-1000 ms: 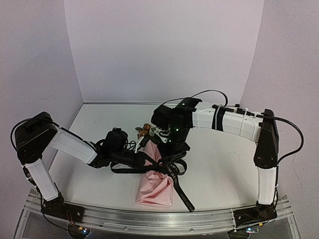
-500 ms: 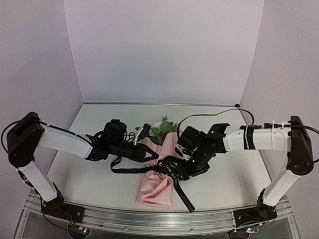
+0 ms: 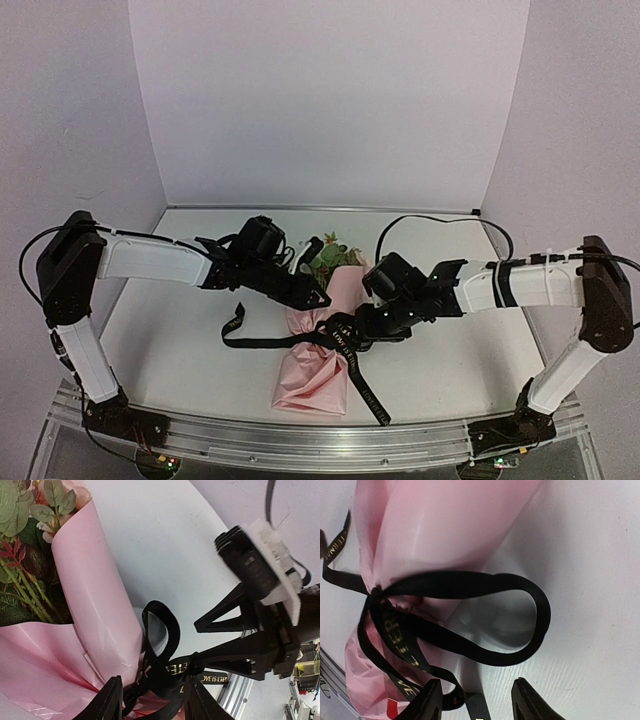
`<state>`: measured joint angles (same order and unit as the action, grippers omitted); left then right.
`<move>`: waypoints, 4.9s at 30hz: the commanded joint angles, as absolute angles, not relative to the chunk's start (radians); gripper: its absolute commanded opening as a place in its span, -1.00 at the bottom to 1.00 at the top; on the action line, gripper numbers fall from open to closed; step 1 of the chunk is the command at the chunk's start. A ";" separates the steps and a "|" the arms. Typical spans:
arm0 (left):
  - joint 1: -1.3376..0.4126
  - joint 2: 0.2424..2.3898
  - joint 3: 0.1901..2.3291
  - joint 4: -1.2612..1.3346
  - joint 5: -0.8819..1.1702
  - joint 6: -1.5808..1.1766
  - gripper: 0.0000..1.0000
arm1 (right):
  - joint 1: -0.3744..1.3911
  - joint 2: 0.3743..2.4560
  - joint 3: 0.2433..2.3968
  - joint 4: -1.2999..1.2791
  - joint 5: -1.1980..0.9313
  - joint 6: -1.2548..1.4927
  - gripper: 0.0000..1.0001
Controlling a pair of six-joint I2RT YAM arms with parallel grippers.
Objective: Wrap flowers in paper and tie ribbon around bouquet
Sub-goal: Cross the half-tied ribbon over the folded bouquet.
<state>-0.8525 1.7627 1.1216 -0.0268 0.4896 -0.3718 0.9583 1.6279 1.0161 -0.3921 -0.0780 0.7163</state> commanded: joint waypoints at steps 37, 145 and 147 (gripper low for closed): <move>-0.916 1.916 1.374 -0.354 0.348 -0.182 -0.46 | 0.959 1.577 0.842 -0.092 -0.140 0.981 -0.21; -0.873 1.754 1.197 -0.339 0.427 -0.236 -1.00 | 0.924 1.744 0.993 -0.031 -0.241 0.639 -0.17; -0.873 1.755 1.195 -0.337 0.427 -0.238 -1.00 | 0.924 1.754 0.996 -0.026 -0.250 0.648 -0.20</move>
